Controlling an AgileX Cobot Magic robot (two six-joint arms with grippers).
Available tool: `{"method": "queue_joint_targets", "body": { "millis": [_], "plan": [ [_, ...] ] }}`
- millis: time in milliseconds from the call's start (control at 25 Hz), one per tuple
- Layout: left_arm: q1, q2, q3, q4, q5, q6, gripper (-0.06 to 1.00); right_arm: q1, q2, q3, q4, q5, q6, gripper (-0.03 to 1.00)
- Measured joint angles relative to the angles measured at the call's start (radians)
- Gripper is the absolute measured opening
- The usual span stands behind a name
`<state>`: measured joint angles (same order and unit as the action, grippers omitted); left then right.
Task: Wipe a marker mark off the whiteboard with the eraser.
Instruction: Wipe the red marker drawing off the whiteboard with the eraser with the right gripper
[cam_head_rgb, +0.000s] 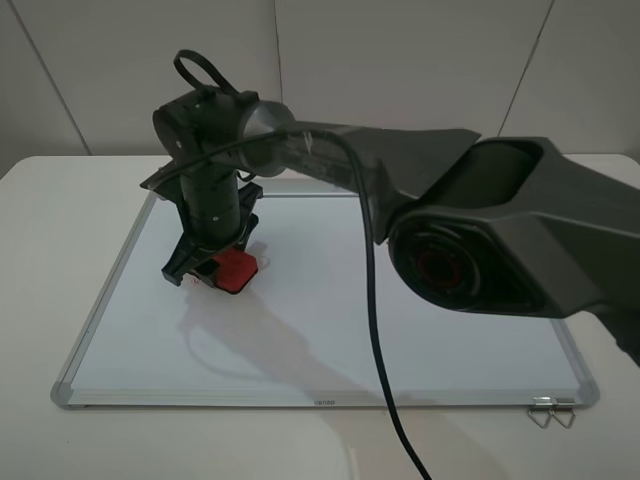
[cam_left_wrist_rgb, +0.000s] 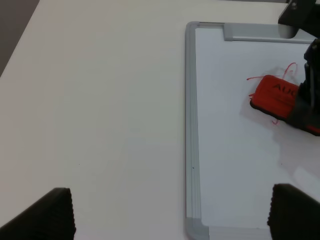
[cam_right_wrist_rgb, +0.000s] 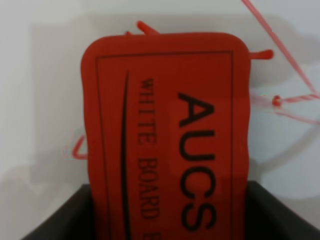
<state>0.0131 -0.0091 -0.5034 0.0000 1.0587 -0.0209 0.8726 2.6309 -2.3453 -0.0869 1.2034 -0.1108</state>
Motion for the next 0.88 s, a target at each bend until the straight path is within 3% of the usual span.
{"method": "queue_joint_targets", "body": {
  "millis": [200,720,880],
  "plan": [
    [0.000,0.000,0.000,0.000,0.000,0.000,0.77,0.012,0.000,0.000,0.007,-0.018,-0.004,0.50],
    [0.000,0.000,0.000,0.000,0.000,0.000,0.77,-0.041,0.004,0.000,0.044,-0.259,-0.006,0.50],
    [0.000,0.000,0.000,0.000,0.000,0.000,0.77,-0.064,0.004,0.000,0.068,-0.275,-0.006,0.50]
  ]
}}
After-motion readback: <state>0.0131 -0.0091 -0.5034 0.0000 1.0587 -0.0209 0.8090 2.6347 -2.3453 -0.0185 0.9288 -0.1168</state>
